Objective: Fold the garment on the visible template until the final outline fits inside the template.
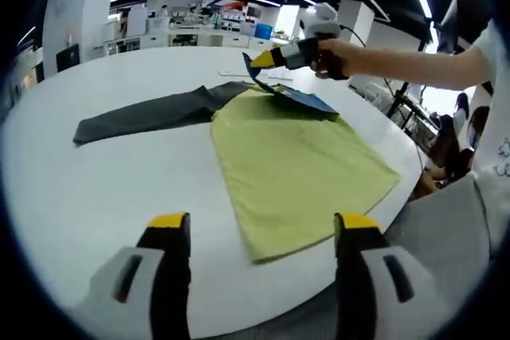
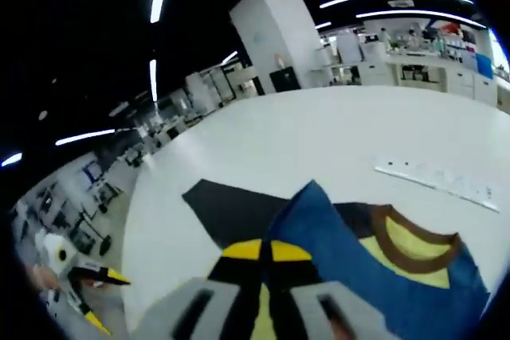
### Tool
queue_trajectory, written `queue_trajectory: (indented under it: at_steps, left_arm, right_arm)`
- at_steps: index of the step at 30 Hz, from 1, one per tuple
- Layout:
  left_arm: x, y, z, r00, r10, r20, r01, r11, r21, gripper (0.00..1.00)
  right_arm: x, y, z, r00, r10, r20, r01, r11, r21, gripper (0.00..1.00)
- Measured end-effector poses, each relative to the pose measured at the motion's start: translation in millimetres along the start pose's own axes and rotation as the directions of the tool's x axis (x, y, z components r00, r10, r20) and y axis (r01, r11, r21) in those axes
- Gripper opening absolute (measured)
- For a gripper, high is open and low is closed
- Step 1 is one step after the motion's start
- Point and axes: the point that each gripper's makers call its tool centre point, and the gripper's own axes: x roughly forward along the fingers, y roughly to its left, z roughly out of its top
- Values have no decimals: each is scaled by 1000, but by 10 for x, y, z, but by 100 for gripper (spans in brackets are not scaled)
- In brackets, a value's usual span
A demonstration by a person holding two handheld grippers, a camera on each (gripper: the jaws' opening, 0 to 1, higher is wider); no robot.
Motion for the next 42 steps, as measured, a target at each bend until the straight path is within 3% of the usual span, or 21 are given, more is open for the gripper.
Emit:
queue_trajectory:
  at_steps: [3,6,10,22,23,26,32,40,42]
  left_arm:
    - [-3,24,15,1000,4,12,-4,1000,-16,71]
    - [1,48,12,1000,3,8,-3,1000,-15,71]
    - [33,4,-17,1000,-12,-5,12,1000,-7,70]
    - [77,-22,-27,1000,-19,-6,18,999,-33,70]
    - [79,-36,-21,1000,-20,-7,20,999,-33,70]
    - [93,-39,-17,1000,-23,-8,22,999,-32,70]
    - [83,-13,-1,1000,-22,1,22,999,-33,70]
    - [68,-18,13,1000,-24,9,24,999,-35,71]
    - [65,-19,30,1000,-24,15,25,999,-38,71]
  right_arm:
    - [99,18,-80,1000,7,-14,-6,997,82,0]
    - [174,23,-112,1000,5,-13,-4,996,91,0]
    - [283,34,-205,1000,20,-22,-16,987,162,0]
    - [365,-47,-320,999,5,-46,1,991,133,0]
    - [345,-40,-282,1000,-3,-16,5,995,104,3]
    - [366,-102,-176,999,-16,43,14,999,46,33]
    - [269,-49,-154,997,-9,71,13,998,-56,73]
    - [238,-54,-151,997,-12,81,21,993,-116,100]
    - [217,-64,-154,996,-19,84,29,992,-123,100]
